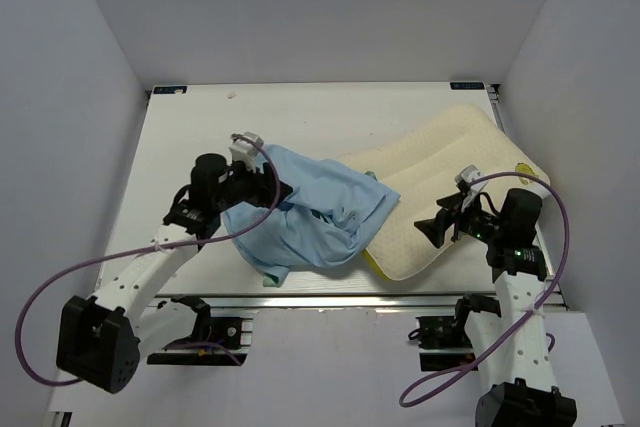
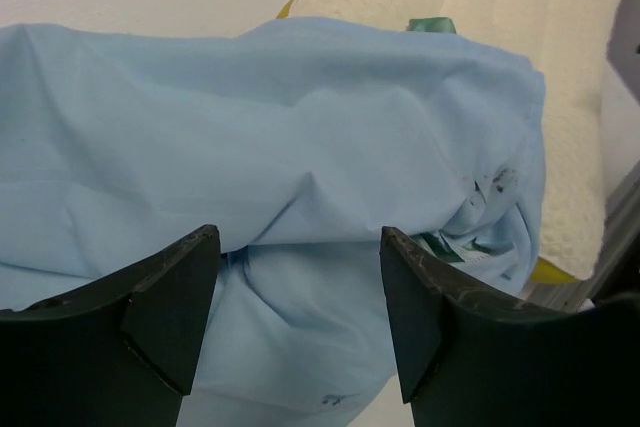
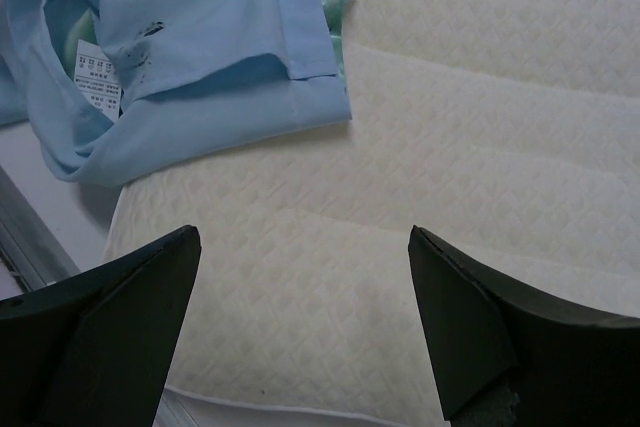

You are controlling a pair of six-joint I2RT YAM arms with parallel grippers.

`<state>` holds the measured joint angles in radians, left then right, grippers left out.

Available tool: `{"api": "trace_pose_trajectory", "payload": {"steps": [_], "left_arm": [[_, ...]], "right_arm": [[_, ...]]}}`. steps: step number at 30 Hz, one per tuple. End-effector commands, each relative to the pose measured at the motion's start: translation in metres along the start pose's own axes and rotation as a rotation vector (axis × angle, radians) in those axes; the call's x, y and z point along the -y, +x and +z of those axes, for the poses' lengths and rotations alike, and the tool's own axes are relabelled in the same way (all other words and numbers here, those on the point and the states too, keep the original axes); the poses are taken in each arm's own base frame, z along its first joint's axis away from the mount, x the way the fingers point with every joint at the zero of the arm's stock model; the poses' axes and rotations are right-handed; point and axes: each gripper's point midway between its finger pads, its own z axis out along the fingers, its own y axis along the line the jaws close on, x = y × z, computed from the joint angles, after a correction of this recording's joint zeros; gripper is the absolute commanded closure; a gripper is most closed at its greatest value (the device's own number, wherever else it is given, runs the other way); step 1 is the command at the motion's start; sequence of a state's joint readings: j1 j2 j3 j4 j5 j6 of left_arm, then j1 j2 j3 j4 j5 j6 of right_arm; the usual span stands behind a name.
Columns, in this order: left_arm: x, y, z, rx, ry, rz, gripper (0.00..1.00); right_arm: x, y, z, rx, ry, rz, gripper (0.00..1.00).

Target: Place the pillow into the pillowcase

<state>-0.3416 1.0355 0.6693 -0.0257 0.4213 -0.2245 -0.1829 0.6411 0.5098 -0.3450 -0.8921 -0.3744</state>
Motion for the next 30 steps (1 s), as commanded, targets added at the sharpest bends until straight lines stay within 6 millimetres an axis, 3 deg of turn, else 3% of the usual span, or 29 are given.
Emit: {"api": "trace_pose_trajectory", "payload": {"steps": [1,6,7,8,12,17,18,21,28,30], "left_arm": [[0.002,-0.016,0.009,-0.025,-0.134,0.115,0.25],[0.011,-0.028,0.037,-0.103,-0.244,0.233,0.24],[0.016,-0.01,0.05,-0.184,-0.24,0.272,0.24],[0.024,-0.023,0.056,-0.177,-0.239,0.293,0.23],[0.043,-0.021,0.082,-0.235,-0.251,0.383,0.18],[0.088,-0.019,0.111,-0.262,-0.112,0.493,0.13],[0.097,-0.028,0.115,-0.244,-0.089,0.501,0.12],[0.117,-0.026,0.127,-0.249,-0.02,0.541,0.12],[0.161,0.003,0.133,-0.258,0.165,0.662,0.11],[0.164,0.006,0.135,-0.254,0.165,0.675,0.11]], "right_arm": [[0.006,-0.01,-0.001,0.029,0.029,-0.045,0.11],[0.018,-0.009,-0.002,0.007,0.093,-0.018,0.11],[0.019,-0.01,-0.002,0.006,0.097,-0.016,0.11],[0.019,-0.009,-0.002,0.001,0.097,-0.01,0.11],[0.018,-0.008,-0.002,-0.005,0.095,-0.004,0.11],[0.019,-0.009,-0.003,-0.004,0.102,-0.008,0.11],[0.02,-0.009,-0.003,-0.005,0.103,-0.007,0.11],[0.02,-0.009,-0.003,-0.007,0.107,-0.01,0.11],[0.021,-0.008,-0.003,-0.012,0.109,-0.003,0.11],[0.022,-0.008,-0.003,-0.013,0.108,0.0,0.11]]}}
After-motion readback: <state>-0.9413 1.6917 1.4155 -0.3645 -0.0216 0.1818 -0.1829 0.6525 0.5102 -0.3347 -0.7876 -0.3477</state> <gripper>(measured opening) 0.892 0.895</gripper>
